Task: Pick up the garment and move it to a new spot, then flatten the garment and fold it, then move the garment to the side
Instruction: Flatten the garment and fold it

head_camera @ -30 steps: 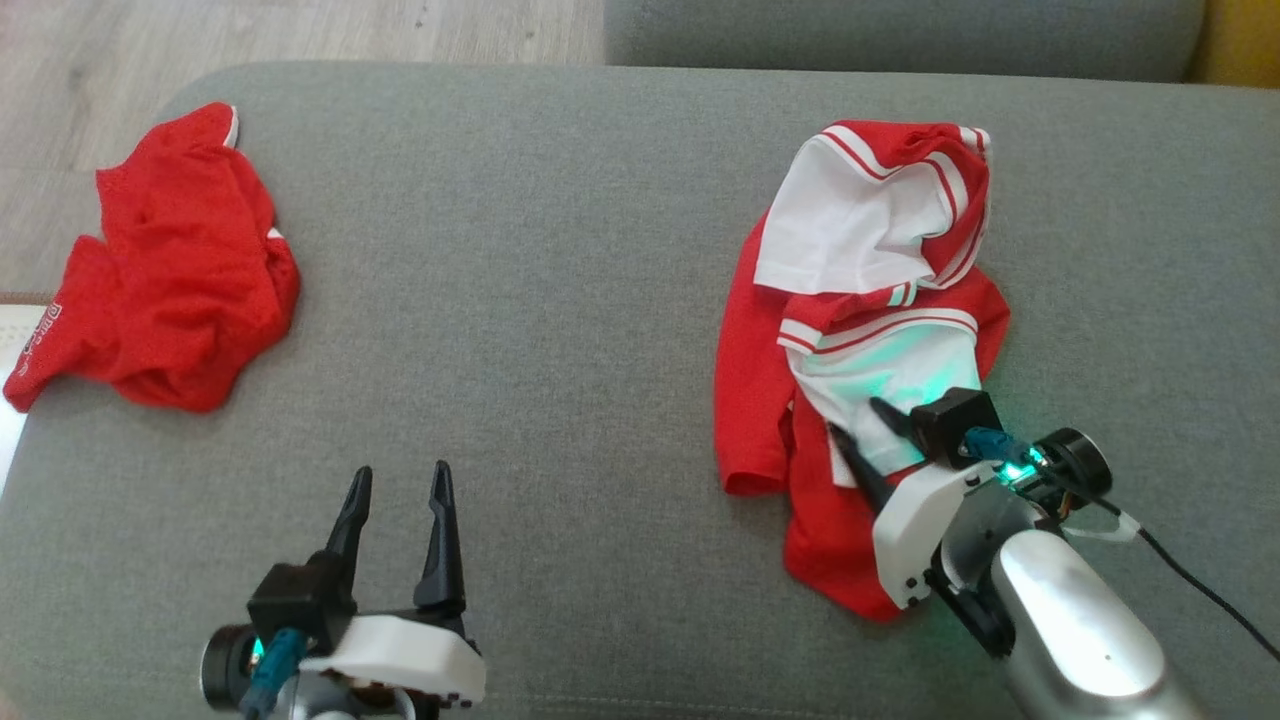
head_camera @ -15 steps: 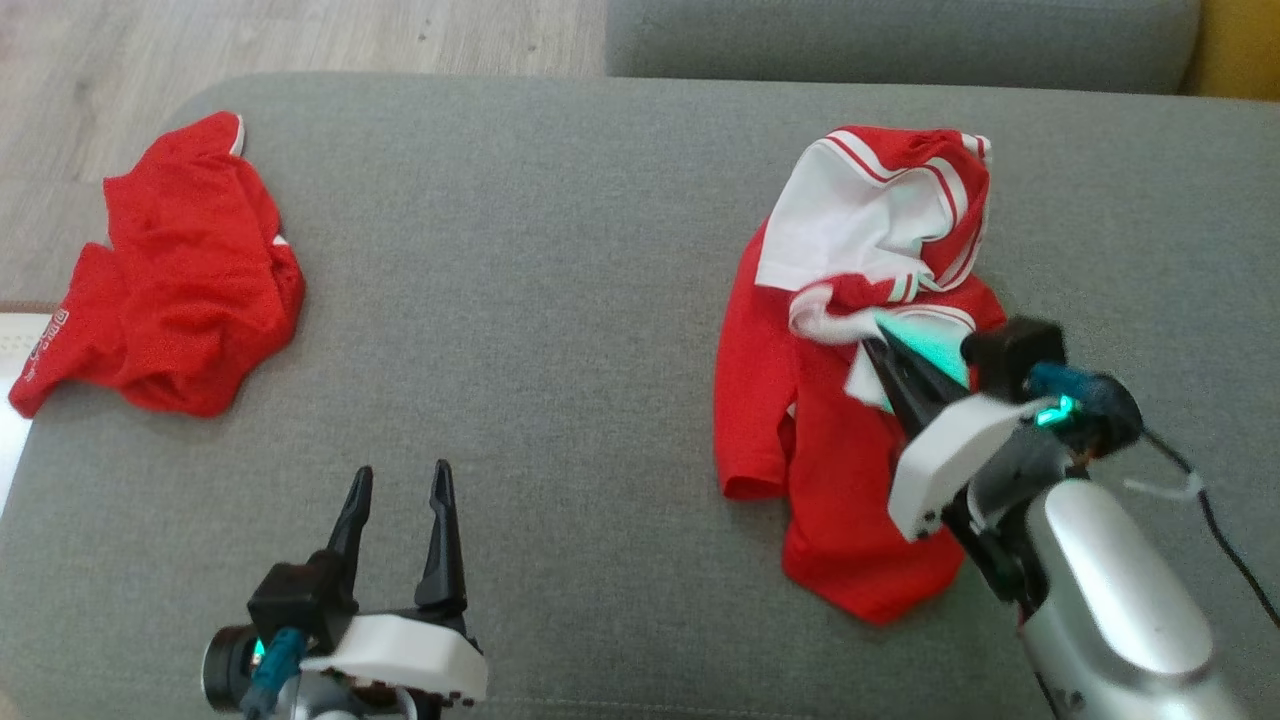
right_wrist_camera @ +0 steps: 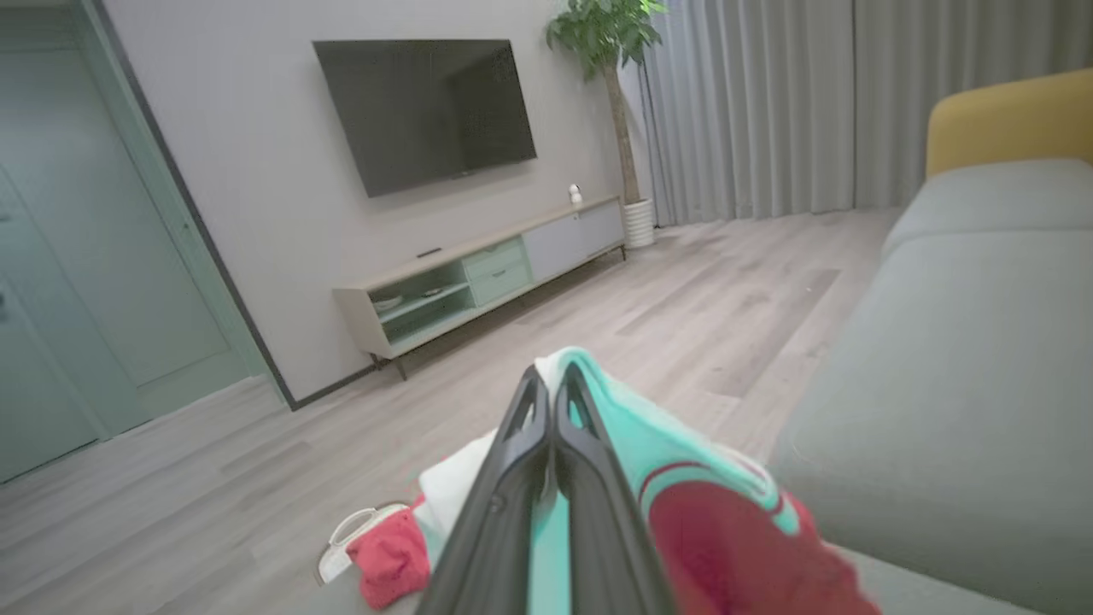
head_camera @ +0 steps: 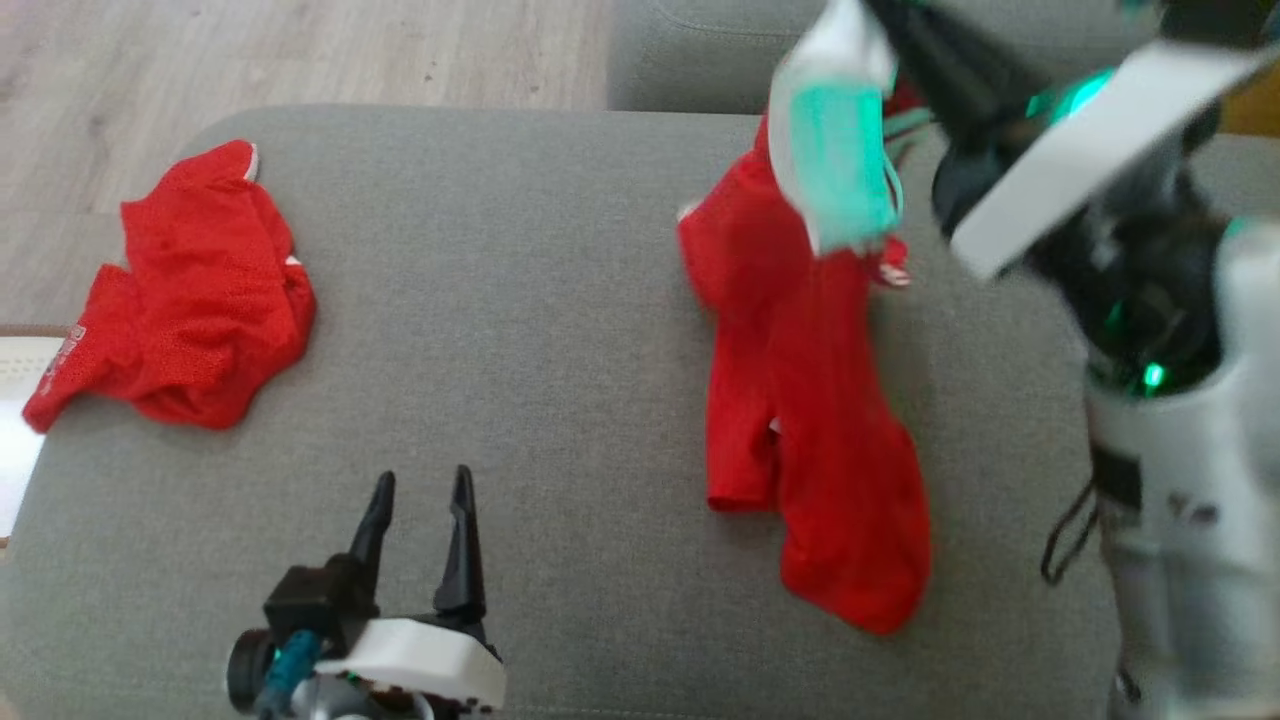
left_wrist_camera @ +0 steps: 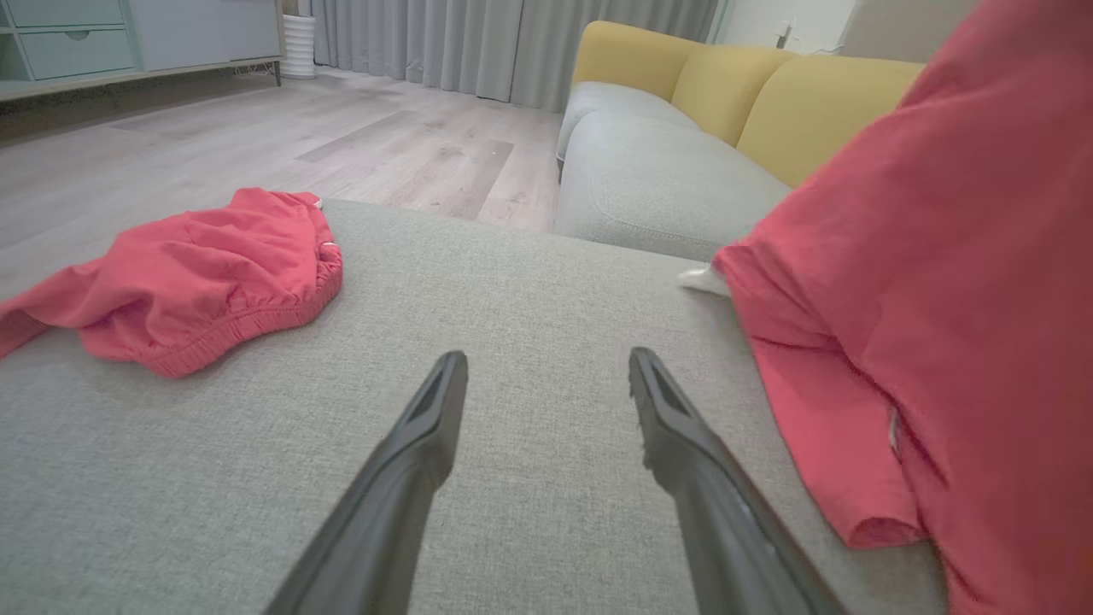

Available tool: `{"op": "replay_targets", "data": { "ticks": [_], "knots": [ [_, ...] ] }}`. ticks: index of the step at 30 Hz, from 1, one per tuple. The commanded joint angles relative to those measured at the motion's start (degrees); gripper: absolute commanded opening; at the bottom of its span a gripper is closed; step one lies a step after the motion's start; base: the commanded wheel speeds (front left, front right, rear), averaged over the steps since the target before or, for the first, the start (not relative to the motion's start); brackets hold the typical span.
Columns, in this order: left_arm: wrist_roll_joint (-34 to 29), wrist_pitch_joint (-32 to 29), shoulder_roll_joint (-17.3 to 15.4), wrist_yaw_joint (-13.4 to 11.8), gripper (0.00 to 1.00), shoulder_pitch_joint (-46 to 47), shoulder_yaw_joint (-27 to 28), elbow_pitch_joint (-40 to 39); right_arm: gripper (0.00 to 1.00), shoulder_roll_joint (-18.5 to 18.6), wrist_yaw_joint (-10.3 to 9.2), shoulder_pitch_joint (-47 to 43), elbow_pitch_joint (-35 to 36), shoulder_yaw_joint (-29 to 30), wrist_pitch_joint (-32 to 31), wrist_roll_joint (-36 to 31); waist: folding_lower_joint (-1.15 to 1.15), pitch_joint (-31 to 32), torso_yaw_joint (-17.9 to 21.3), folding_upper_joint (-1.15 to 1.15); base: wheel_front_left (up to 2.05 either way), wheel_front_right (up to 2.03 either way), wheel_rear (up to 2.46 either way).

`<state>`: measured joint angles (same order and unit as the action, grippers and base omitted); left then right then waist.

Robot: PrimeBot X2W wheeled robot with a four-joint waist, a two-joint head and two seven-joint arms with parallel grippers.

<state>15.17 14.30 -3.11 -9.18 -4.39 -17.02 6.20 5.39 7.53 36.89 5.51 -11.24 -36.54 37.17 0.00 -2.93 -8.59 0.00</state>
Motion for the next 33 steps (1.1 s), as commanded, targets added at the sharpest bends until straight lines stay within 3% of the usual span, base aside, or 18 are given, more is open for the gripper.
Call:
{"op": "replay_targets", "data": {
  "ticks": [1, 5, 9, 16, 23, 33],
  "knots": [
    [0.39, 0.70, 0.24, -0.51, 1.00, 2.32, 0.92, -1.55, 0.00, -1.73, -0.04, 3.83, 2.01, 0.06, -1.35, 0.91, 0.00, 0.45, -0.50, 0.00, 0.00, 0.00, 0.00],
    [1.67, 0.70, 0.24, -0.97, 1.00, 2.55, -0.98, -1.41, 0.00, -2.45, -0.04, 10.18, -0.23, 1.90, -3.70, 3.43, 0.00, 1.36, -1.94, 0.00, 0.00, 0.00, 0.00],
    [3.03, 0.70, 0.24, -1.60, 1.00, 2.39, -2.76, -1.40, 0.00, -2.49, -0.04, 15.23, -4.75, 1.67, -1.72, 6.60, 0.00, 2.24, -3.11, 0.00, 0.00, 0.00, 0.00],
    [4.53, 0.70, 0.24, -2.96, 1.00, 1.75, -3.98, -1.96, 0.00, -2.50, -0.04, 19.68, -11.12, 2.33, 3.40, 6.39, 0.00, 3.09, -3.83, 0.00, 0.00, 0.00, 0.00],
    [4.23, 0.70, 0.24, -3.61, 1.00, 1.55, -3.10, -2.65, 0.00, -2.50, -0.04, 9.91, -11.91, 10.06, 3.68, 0.31, 0.00, 2.95, -2.14, 0.00, 0.00, 0.00, 0.00],
    [3.31, 0.70, 0.24, -3.19, 1.00, 1.95, -1.82, -3.04, 0.00, -2.51, -0.04, -7.78, -6.53, 25.35, -0.44, -6.79, 0.00, 1.24, 1.49, 0.00, 0.00, 0.00, 0.00]
  ]
}}
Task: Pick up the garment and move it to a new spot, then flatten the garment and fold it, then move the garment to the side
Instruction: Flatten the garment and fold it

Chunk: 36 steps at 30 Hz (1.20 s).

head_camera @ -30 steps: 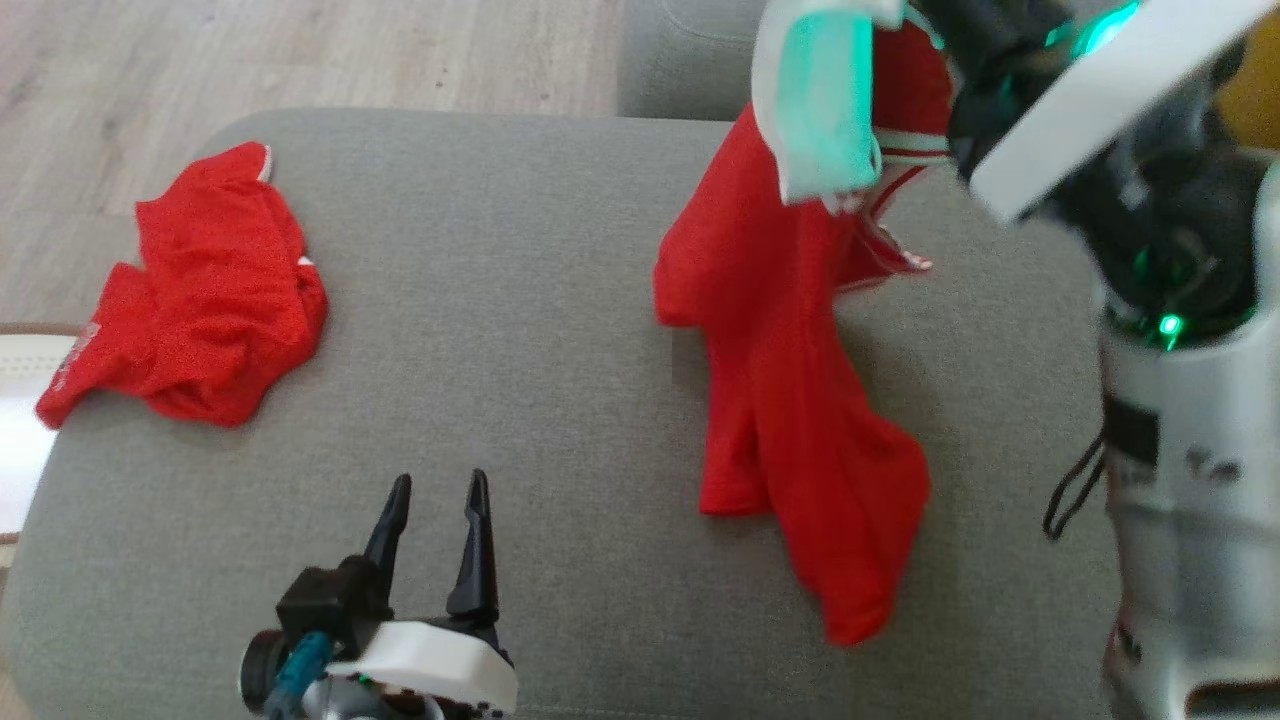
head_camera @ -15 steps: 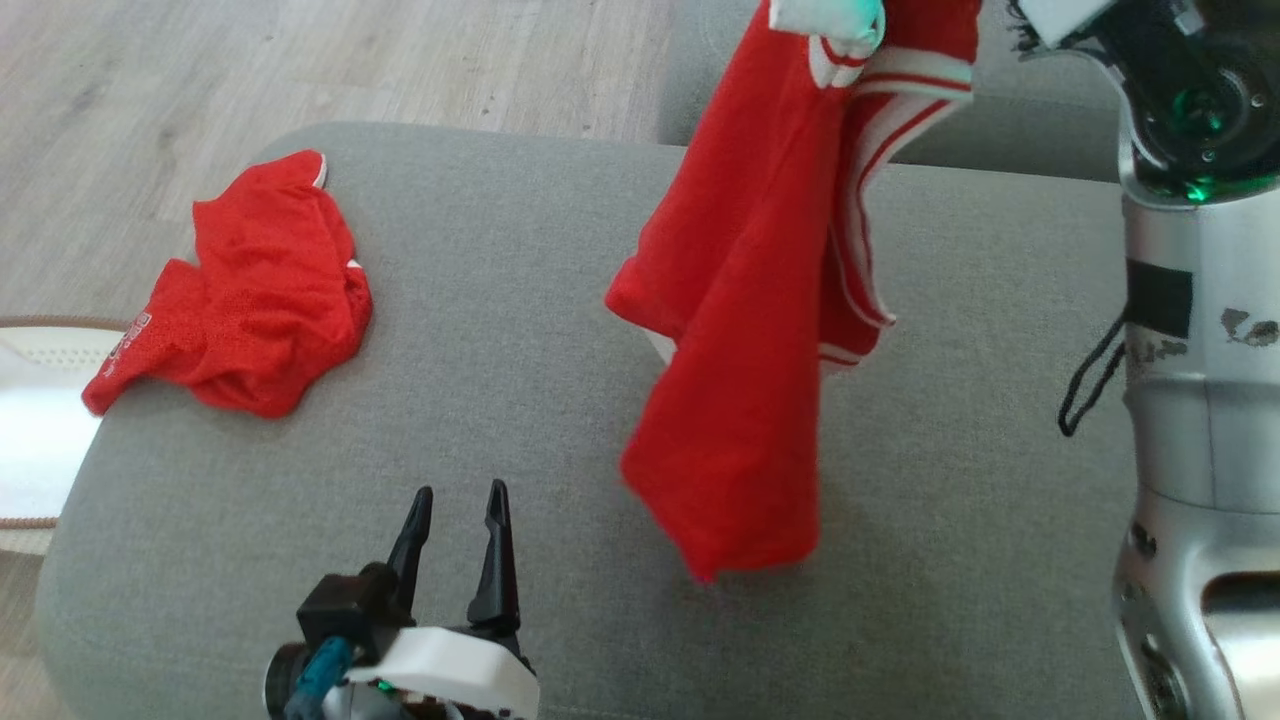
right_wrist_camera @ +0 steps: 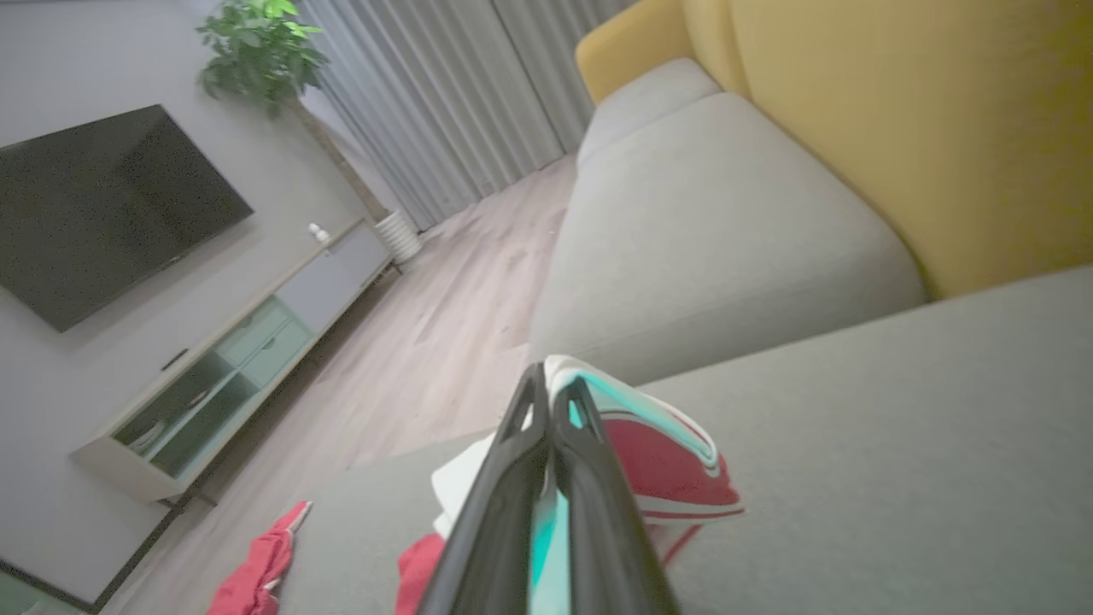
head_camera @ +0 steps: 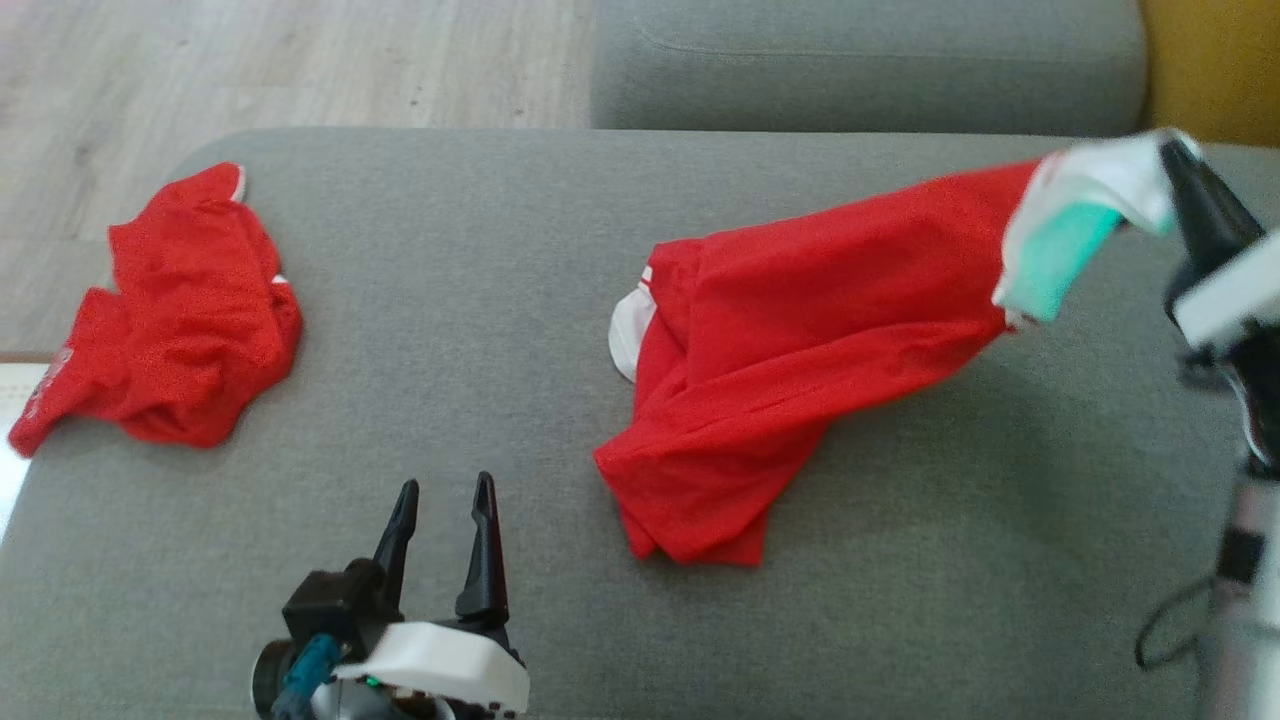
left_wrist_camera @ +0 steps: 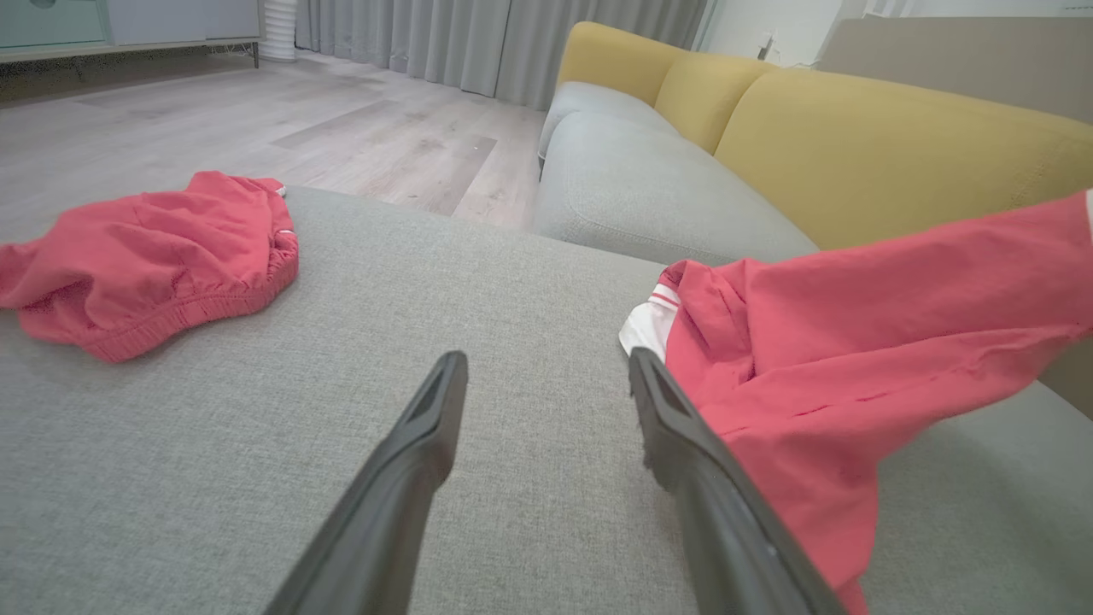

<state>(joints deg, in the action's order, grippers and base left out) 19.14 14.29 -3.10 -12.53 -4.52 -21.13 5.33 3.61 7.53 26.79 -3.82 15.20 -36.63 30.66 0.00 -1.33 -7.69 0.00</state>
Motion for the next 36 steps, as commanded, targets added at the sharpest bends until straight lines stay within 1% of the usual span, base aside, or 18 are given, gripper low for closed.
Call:
{"op": "replay_targets", "data": {
  "ticks": [1, 5, 8, 10, 13, 16, 17, 19, 23, 27, 31, 36],
  "knots": [
    [-0.71, 0.71, 0.23, 0.17, 1.00, 2.08, 2.36, -2.19, 0.00, -0.73, -0.04, 0.61, 3.29, 0.38, -0.49, -0.76, 0.00, -0.51, 0.96, 0.00, 0.00, 0.00, 0.00],
    [-1.06, 0.71, 0.23, 0.31, 1.00, 2.01, 2.62, -2.09, 0.00, -0.73, -0.04, -4.74, 3.09, 5.07, -0.15, -2.11, 0.00, -1.11, 2.84, 0.00, 0.00, 0.00, 0.00],
    [-1.53, 0.71, 0.23, 0.73, 1.00, 2.46, 2.53, -1.80, 0.00, -0.73, -0.04, -6.16, 0.28, 8.20, 0.75, -3.69, 0.00, -1.57, 4.09, 0.00, 0.00, 0.00, 0.00],
    [-1.76, 0.71, 0.23, 0.88, 1.00, 2.88, 2.49, -1.59, 0.00, -0.73, -0.04, -6.35, -2.06, 9.74, 1.38, -6.16, 0.00, -1.70, 4.56, 0.00, 0.00, 0.00, 0.00],
    [-2.07, 0.71, 0.23, 1.01, 1.00, 3.51, 2.63, -1.47, 0.00, -0.73, -0.04, -6.69, -5.12, 9.98, 2.00, -10.71, 0.00, -2.10, 5.05, 0.00, 0.00, 0.00, 0.00],
    [-2.26, 0.71, 0.23, 1.13, 1.00, 3.95, 2.71, -1.47, 0.00, -0.72, -0.04, -6.78, -7.77, 8.86, 3.50, -14.98, 0.00, -2.50, 5.49, 0.00, 0.00, 0.00, 0.00],
    [-2.31, 0.71, 0.23, 1.17, 1.00, 4.01, 2.62, -1.41, 0.35, -0.50, -0.04, -6.90, -8.32, 7.92, 4.37, -16.80, 0.00, -2.59, 5.58, 0.00, 0.00, 0.00, 0.00],
    [-2.37, 0.71, 0.23, 1.19, 1.00, 4.04, 2.48, -1.33, 1.00, 0.66, -0.04, -7.45, -9.51, 5.31, 5.75, -19.37, 0.00, -2.70, 5.70, 0.00, 0.00, 0.00, 0.00],
    [-2.35, 0.71, 0.23, 1.13, 1.00, 3.88, 2.31, -1.17, 1.00, 3.88, -0.04, -8.65, -10.18, 1.30, 10.14, -23.43, 0.00, -2.79, 5.85, 0.00, 0.00, 0.00, 0.00],
    [-2.50, 0.71, 0.23, 1.20, 1.00, 3.60, 2.44, -1.05, 1.00, 6.86, -0.04, -9.89, -9.07, -2.14, 15.07, -27.86, 0.00, -2.71, 6.03, 0.00, 0.00, 0.00, 0.00],
    [-2.79, 0.71, 0.23, 1.32, 1.00, 3.47, 2.67, -1.00, 1.00, 7.09, -0.04, -10.60, -6.19, -3.66, 21.17, -28.85, 0.00, -2.70, 6.12, 0.00, 0.00, 0.00, 0.00],
    [-3.06, 0.71, 0.23, 1.45, 1.00, 3.33, 2.84, -1.02, 1.00, 5.89, -0.04, -14.14, -2.03, -5.60, 29.51, -30.01, 0.00, -2.46, 5.91, 0.00, 0.00, 0.00, 0.00]
  ]
}}
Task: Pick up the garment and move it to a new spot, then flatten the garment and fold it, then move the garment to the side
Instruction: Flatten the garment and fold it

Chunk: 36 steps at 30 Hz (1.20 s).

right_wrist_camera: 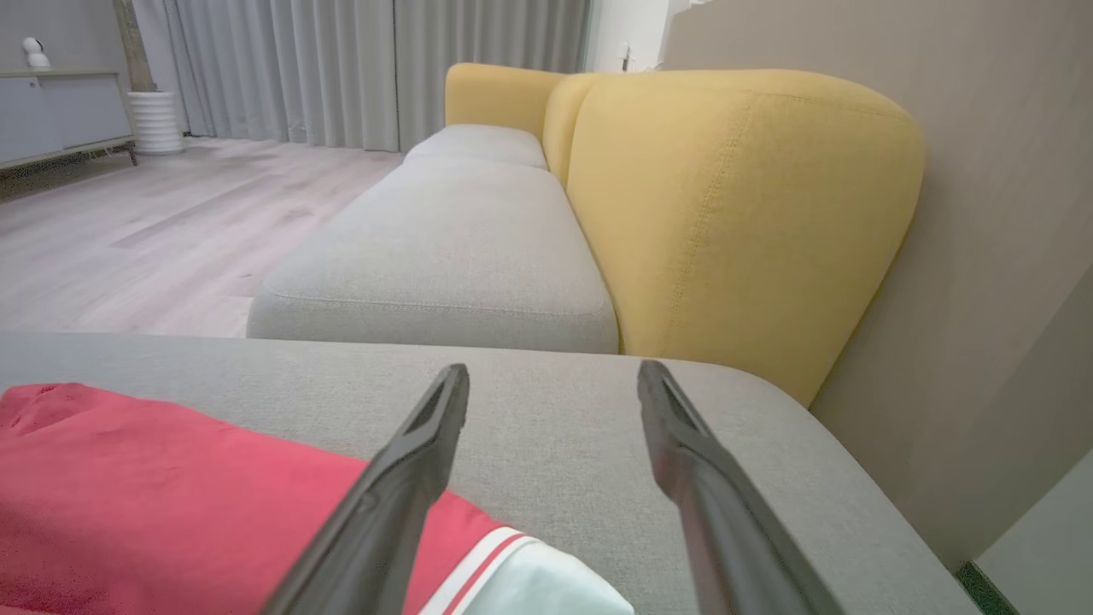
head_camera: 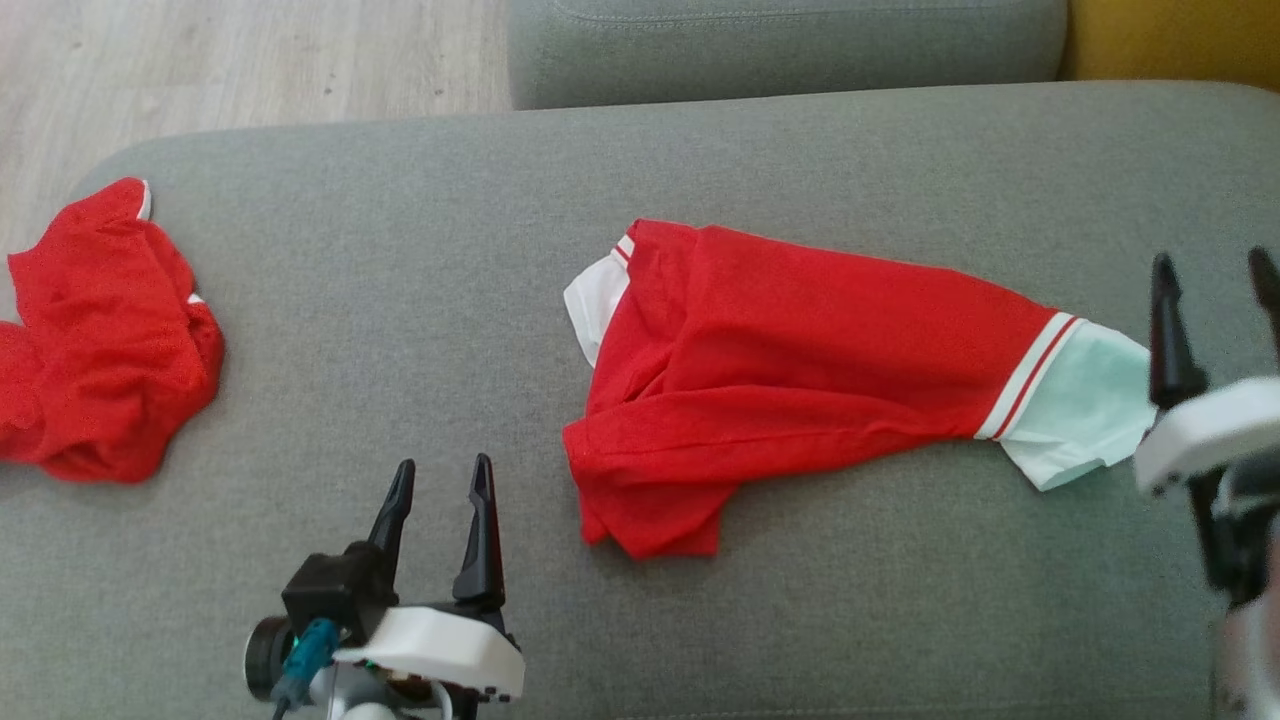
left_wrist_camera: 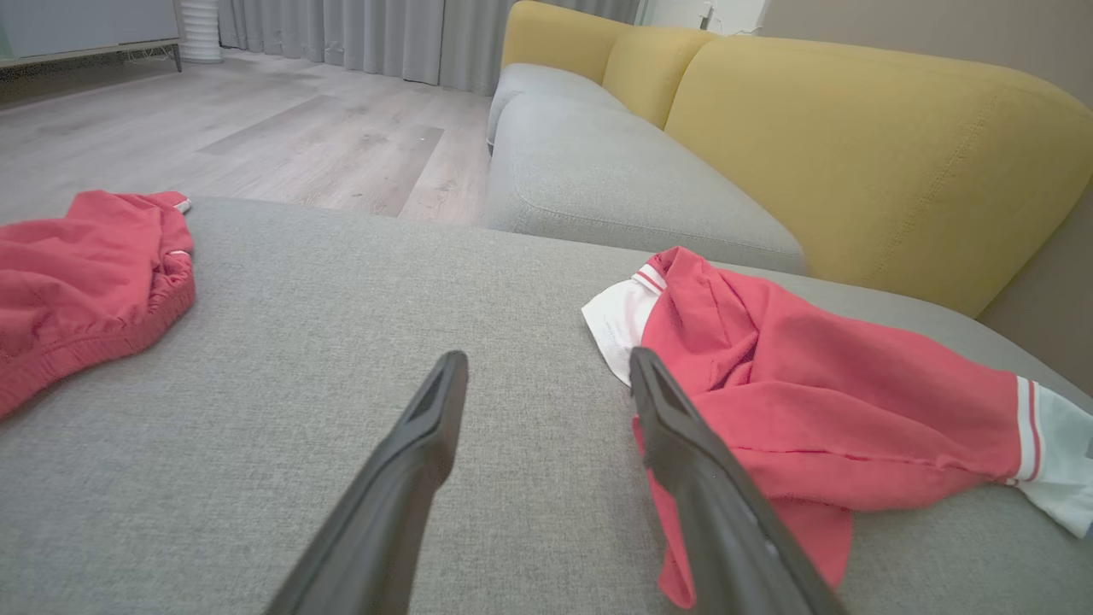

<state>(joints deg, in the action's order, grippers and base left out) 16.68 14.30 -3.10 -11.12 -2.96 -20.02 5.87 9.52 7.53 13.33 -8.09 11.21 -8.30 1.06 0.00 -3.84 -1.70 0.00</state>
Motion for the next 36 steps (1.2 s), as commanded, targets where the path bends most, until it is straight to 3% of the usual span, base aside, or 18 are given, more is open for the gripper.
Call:
{"op": "replay_targets", "data": {
  "ticks": [1, 6, 9, 13, 31, 36],
  "knots": [
    [-0.63, 0.70, 0.23, 0.06, 1.00, 1.72, 1.73, -1.55, 1.00, -0.49, -0.04, -1.71, 2.84, -1.83, 2.73, -0.60, 0.00, 0.15, -0.17, 0.00, 0.00, 0.00, 0.00],
    [-0.73, 0.70, 0.23, 0.21, 1.00, 1.29, 1.96, -1.43, 1.00, -1.82, -0.04, -6.53, 3.94, -3.13, 9.53, -2.31, 0.00, 0.54, -0.53, 0.00, 0.00, 0.00, 0.00],
    [-0.97, 0.70, 0.23, 0.50, 1.00, 0.87, 2.33, -1.23, 1.00, -3.22, -0.04, -10.85, 1.74, -3.38, 16.93, -4.37, 0.00, 0.88, -0.70, 0.00, 0.00, 0.00, 0.00],
    [-1.68, 0.70, 0.23, 0.94, 1.00, 0.23, 2.83, -0.86, 1.00, -4.81, -0.04, -13.70, -1.81, -2.45, 22.09, -5.13, 0.00, 1.52, -0.72, 0.00, 0.00, 0.00, 0.00],
    [-3.13, 0.70, 0.23, 2.40, 1.00, -1.72, 4.29, 0.29, 1.00, -6.63, -0.04, -19.76, -0.76, -1.65, 23.29, -3.60, 0.00, 2.99, -0.36, 0.00, 0.00, 0.00, 0.00],
    [-1.64, 0.70, 0.23, 3.06, 1.00, 0.45, 1.53, 1.82, 1.00, -6.63, -0.04, -19.52, -0.28, -1.98, 23.29, -3.54, 0.00, 2.78, 0.09, 0.00, 0.00, 0.00, 0.00]
  ]
}}
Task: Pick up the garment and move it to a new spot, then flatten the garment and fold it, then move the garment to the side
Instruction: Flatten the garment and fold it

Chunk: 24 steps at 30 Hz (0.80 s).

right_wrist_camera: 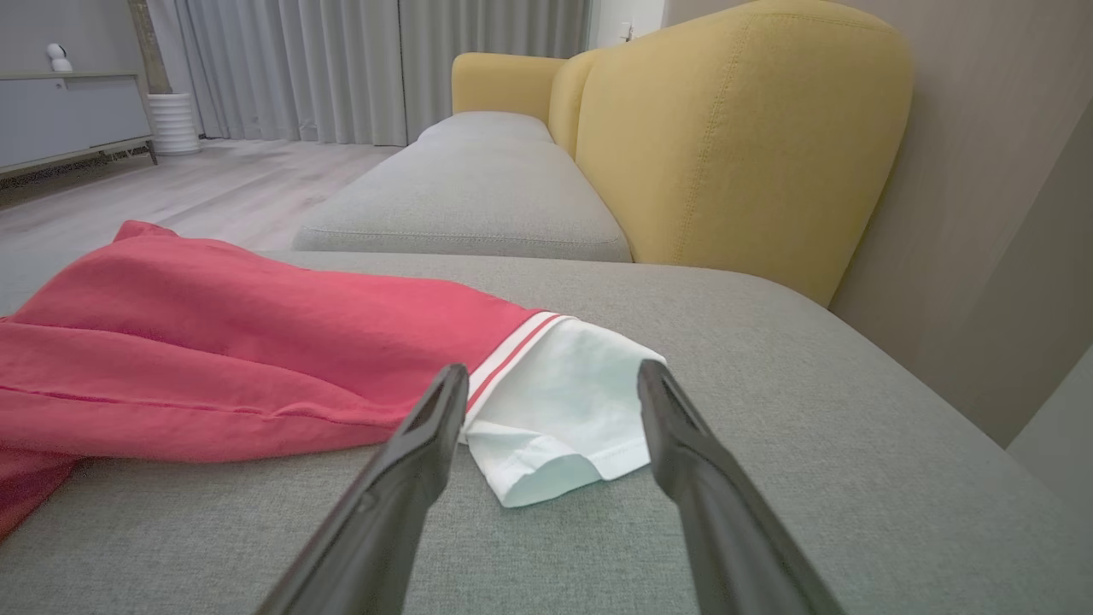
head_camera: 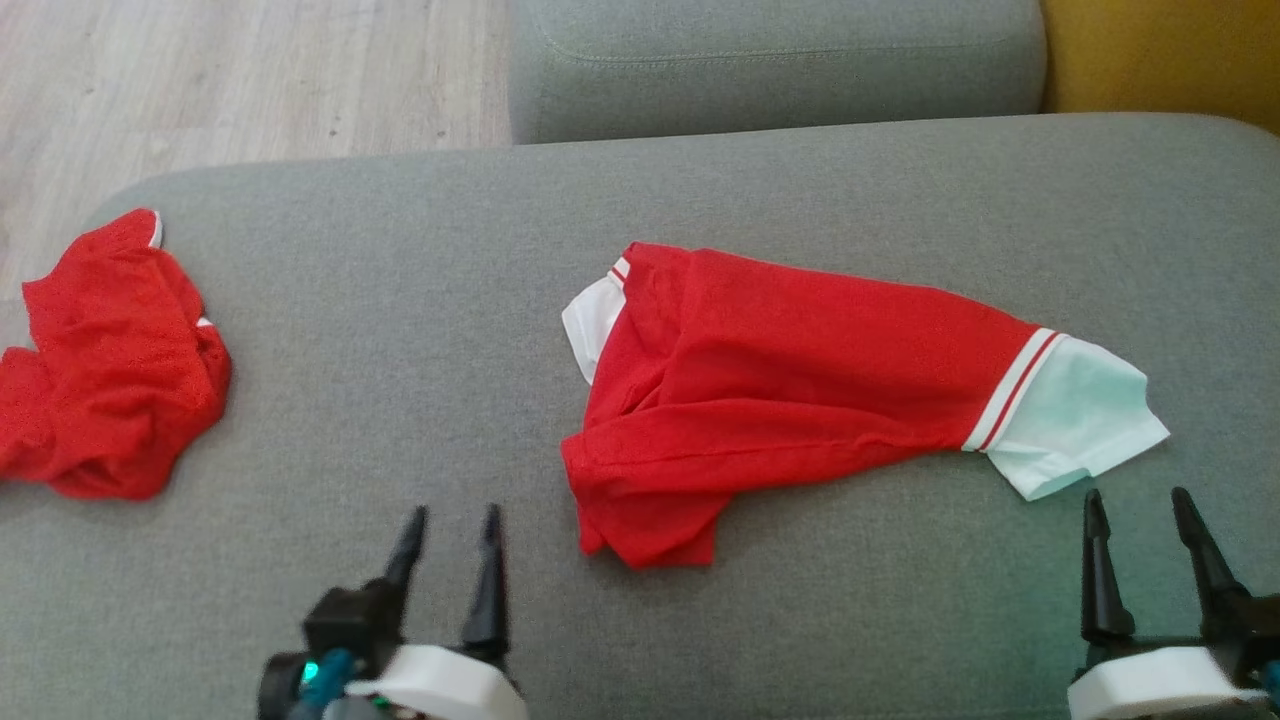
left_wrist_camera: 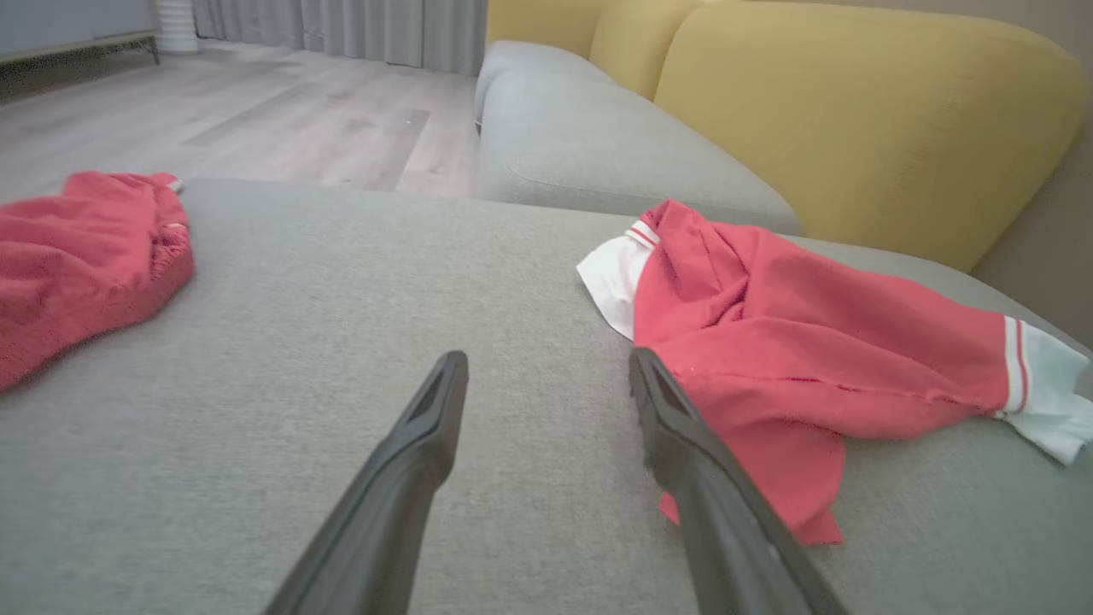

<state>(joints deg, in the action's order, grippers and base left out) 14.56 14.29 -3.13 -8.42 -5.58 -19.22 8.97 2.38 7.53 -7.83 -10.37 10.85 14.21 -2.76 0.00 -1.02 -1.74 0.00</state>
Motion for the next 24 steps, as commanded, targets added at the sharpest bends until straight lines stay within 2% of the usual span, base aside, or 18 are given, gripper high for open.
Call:
{"op": "replay_targets", "data": {
  "ticks": [1, 7, 17, 24],
  "knots": [
    [1.24, 0.71, 0.25, 0.63, 1.00, 3.89, -0.28, -0.57, 1.00, 0.51, -0.04, 1.66, 2.05, -1.79, 0.78, 0.28, 0.00, -0.12, 0.26, 0.00, 0.00, 0.00, 0.00],
    [10.39, 0.25, 0.25, 1.38, 1.00, 11.10, -6.96, 6.44, 1.00, 0.51, -0.04, 2.58, 2.73, -3.22, 0.78, 0.09, 0.00, -1.46, 1.32, 0.00, 0.00, 0.00, 0.00],
    [18.99, -4.20, 0.25, -2.56, 1.00, 19.94, -12.09, 17.09, 1.00, 0.50, -0.04, 2.47, 2.81, -4.09, 0.78, 0.49, 0.00, -1.90, 3.75, 0.00, 0.00, 0.00, 0.00],
    [20.91, -3.38, 0.25, -0.95, 1.00, 20.87, -13.80, 18.59, 1.00, 0.50, -0.04, 2.34, 2.48, -3.92, 0.79, 0.96, 0.00, -1.93, 4.03, 0.00, 0.00, 0.00, 0.00]
  ]
}}
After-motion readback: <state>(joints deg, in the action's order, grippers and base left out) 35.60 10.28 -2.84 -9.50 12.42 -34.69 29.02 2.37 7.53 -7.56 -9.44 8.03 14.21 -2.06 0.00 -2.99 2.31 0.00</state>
